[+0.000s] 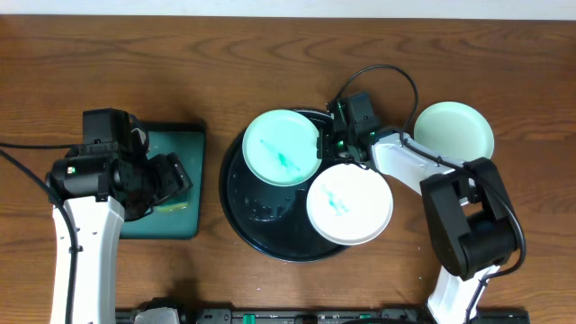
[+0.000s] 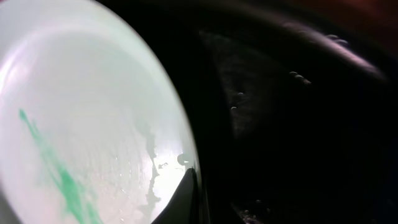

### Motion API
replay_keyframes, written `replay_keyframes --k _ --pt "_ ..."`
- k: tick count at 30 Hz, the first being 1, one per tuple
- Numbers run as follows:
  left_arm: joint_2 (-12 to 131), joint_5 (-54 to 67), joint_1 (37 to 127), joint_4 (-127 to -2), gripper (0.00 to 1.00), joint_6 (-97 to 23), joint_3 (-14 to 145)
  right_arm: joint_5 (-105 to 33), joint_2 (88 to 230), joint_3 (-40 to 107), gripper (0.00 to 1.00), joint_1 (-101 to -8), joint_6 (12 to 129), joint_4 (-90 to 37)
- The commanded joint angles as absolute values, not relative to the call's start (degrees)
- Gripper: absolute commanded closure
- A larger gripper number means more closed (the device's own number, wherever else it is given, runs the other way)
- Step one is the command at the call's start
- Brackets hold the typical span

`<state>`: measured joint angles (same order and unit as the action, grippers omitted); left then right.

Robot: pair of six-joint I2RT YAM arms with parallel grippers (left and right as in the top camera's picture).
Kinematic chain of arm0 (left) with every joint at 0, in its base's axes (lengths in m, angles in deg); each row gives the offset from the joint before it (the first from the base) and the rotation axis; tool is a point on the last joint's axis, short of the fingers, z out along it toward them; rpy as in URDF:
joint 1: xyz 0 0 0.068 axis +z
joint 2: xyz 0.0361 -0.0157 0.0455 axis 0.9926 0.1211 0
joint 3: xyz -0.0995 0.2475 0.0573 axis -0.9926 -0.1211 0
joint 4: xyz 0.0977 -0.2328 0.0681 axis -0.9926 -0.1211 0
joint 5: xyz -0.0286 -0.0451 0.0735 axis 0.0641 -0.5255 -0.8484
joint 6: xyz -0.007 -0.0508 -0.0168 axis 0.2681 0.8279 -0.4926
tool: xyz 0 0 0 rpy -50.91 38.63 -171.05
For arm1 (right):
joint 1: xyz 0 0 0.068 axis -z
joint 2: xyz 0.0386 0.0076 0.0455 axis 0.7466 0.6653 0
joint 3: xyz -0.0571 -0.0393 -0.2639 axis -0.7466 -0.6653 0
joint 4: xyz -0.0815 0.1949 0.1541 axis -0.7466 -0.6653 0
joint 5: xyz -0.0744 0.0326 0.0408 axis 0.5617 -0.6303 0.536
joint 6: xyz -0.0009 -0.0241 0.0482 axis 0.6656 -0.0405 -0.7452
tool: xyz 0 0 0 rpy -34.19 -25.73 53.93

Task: Clean dirty plates on tray and stack at the side
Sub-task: 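Grasp the green plate's rim with the right gripper and tilt it up, then lower the left gripper into the water and grasp the green sponge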

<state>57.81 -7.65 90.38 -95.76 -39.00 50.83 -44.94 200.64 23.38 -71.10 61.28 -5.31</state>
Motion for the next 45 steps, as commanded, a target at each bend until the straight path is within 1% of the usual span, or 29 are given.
replay_keyframes --k 1,9,10,13,14,16,18,19,20,21,37,41,44,45 --pt "57.9 -7.1 90.3 -96.0 0.2 -38.8 50.2 -43.2 197.6 22.9 0.98 -71.6 60.8 -9.2" --pt "57.9 -7.1 90.3 -95.9 0.2 -38.8 50.2 -38.6 194.2 22.9 0.98 -71.6 58.3 -13.3" --pt "57.9 -7.1 90.3 -95.6 0.25 -38.8 50.2 -38.6 194.2 22.9 0.98 -71.6 58.3 -13.6" --pt "57.9 -8.6 90.3 -94.4 0.45 -38.8 50.2 -38.6 194.3 22.9 0.98 -71.6 58.3 -13.7" --pt "58.0 -10.0 90.3 -93.9 0.48 -38.8 50.2 -38.6 194.3 22.9 0.99 -71.6 58.3 -13.6" --pt "59.0 -14.3 90.3 -92.9 0.59 -38.0 50.1 -38.6 194.3 22.9 0.98 -71.6 58.6 -13.5" --pt "60.6 -17.9 90.3 -92.5 0.59 -35.8 49.8 -38.3 194.3 22.9 0.99 -71.6 58.8 -13.6" --pt "61.6 -18.9 90.3 -92.2 0.58 -35.3 49.6 -38.3 194.3 22.9 0.99 -71.6 59.1 -13.5" --pt "63.1 -19.4 90.3 -91.9 0.53 -35.3 49.4 -38.3 194.3 22.9 0.99 -71.6 59.4 -13.5" --pt "64.3 -19.5 90.3 -91.6 0.52 -35.3 49.4 -38.3 194.3 22.9 0.98 -71.6 59.9 -13.5" --pt "88.9 -19.4 90.4 -80.1 0.54 -35.3 49.4 -37.7 194.3 22.9 0.98 -71.6 61.3 -13.4" --pt "92.7 -19.5 90.4 -77.8 0.6 -36.0 49.4 -37.7 194.3 22.9 0.98 -71.6 61.3 -13.4" --pt "94.0 -19.5 90.4 -75.8 0.71 -37.1 49.4 -37.7 194.3 22.9 0.98 -71.6 61.3 -13.5" --pt "94.2 -19.5 90.4 -75.2 0.79 -37.6 49.4 -37.7 194.3 22.9 0.98 -71.6 61.3 -13.5"
